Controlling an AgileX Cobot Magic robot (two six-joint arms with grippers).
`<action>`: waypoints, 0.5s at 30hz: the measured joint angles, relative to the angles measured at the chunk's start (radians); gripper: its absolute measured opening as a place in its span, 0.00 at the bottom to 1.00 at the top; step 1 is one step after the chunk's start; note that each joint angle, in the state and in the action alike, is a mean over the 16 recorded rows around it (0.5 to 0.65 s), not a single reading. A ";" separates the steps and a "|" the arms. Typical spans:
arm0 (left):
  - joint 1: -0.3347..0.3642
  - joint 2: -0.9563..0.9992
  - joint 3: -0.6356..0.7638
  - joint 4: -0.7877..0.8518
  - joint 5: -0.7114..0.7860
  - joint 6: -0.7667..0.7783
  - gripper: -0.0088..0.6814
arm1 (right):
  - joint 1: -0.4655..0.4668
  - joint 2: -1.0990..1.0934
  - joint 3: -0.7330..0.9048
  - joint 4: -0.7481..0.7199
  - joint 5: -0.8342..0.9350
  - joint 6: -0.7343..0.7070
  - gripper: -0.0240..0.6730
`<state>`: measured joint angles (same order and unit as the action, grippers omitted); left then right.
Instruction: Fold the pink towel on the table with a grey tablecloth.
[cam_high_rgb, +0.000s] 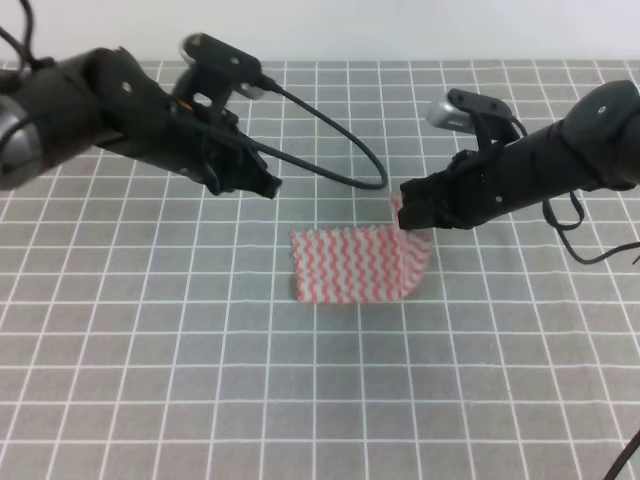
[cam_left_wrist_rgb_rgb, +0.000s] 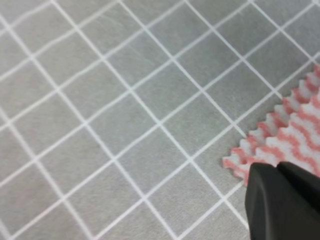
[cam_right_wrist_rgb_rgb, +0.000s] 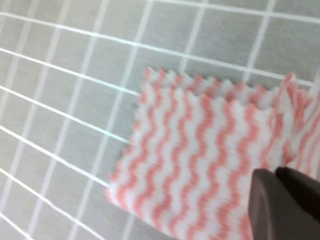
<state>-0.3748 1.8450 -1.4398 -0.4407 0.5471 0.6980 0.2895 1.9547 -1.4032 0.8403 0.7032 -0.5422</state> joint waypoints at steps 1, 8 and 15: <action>0.005 -0.006 0.000 -0.001 0.003 -0.001 0.01 | 0.001 0.000 0.000 0.016 0.001 -0.011 0.01; 0.027 -0.031 0.000 -0.009 0.014 -0.002 0.01 | 0.017 0.003 -0.001 0.101 0.001 -0.070 0.01; 0.031 -0.033 0.000 -0.016 0.017 -0.002 0.01 | 0.054 0.028 -0.022 0.140 -0.005 -0.098 0.01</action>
<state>-0.3440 1.8119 -1.4398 -0.4562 0.5639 0.6961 0.3439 1.9825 -1.4256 0.9803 0.6986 -0.6407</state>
